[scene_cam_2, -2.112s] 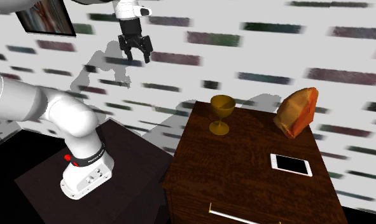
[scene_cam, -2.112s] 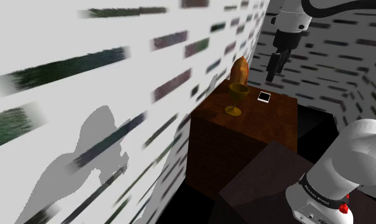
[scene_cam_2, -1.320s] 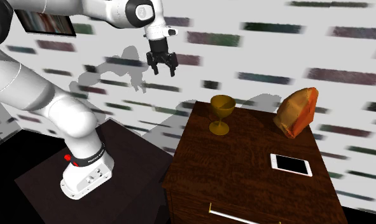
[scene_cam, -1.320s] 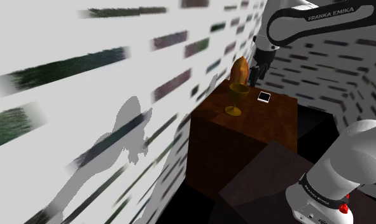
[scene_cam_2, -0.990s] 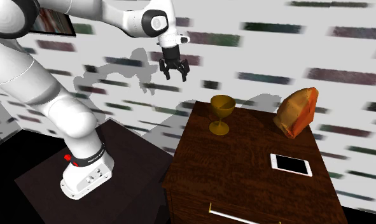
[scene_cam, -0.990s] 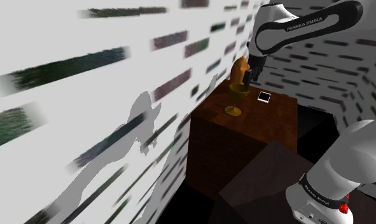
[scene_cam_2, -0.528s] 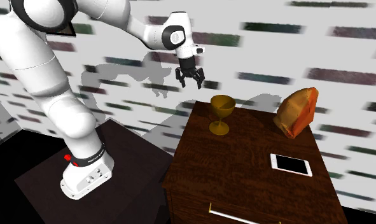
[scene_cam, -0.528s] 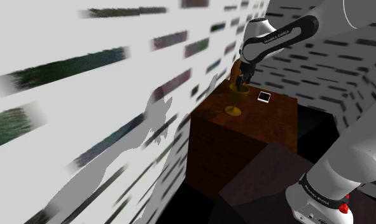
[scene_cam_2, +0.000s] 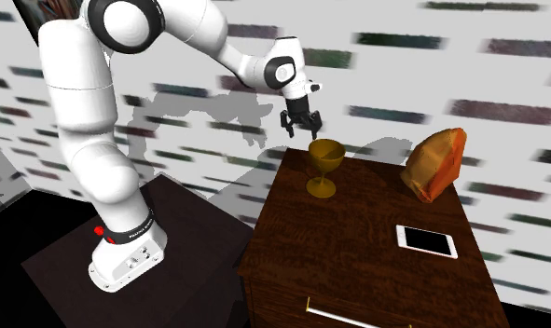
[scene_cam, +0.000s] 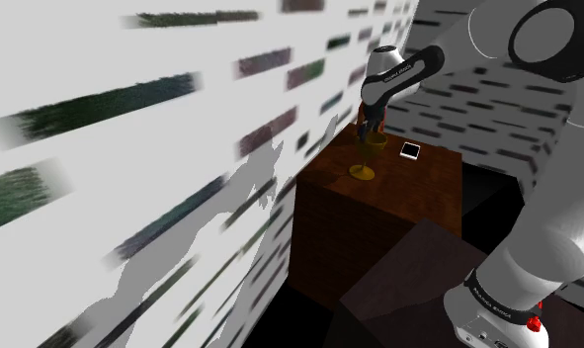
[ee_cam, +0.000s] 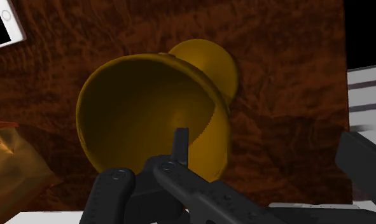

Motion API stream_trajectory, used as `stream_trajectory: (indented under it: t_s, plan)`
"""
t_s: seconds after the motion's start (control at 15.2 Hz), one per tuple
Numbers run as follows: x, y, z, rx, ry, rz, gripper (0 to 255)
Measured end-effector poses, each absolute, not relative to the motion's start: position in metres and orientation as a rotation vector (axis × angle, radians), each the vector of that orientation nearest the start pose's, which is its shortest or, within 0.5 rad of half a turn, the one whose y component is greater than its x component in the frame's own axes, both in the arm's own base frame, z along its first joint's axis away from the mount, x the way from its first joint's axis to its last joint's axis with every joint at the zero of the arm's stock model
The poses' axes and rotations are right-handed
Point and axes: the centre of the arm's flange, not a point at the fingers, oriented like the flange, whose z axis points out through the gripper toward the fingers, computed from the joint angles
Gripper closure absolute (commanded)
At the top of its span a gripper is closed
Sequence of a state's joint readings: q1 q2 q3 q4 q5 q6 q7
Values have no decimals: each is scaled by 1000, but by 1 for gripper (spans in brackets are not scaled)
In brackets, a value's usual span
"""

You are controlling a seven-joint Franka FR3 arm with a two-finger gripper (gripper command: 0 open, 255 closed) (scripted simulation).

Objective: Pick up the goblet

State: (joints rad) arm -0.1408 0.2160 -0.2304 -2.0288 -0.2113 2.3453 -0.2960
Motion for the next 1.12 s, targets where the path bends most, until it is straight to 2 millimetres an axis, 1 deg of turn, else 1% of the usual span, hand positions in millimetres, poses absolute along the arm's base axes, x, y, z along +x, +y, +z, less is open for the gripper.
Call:
stream_trajectory:
  t_s: [0.07,0.13,0.2,0.33,0.66,0.73,1.12]
  plan:
    - [568,-225,347,-3373,-120,-53,0]
    - [574,-234,339,-3377,-118,-55,0]
    - [576,-236,333,-3380,-117,-56,0]
    - [582,-239,323,-3381,-117,-57,0]
    - [582,-239,299,-3382,-117,-57,0]
    - [582,-239,296,-3382,-117,-57,255]
    - [582,-239,295,-3382,-117,-60,255]
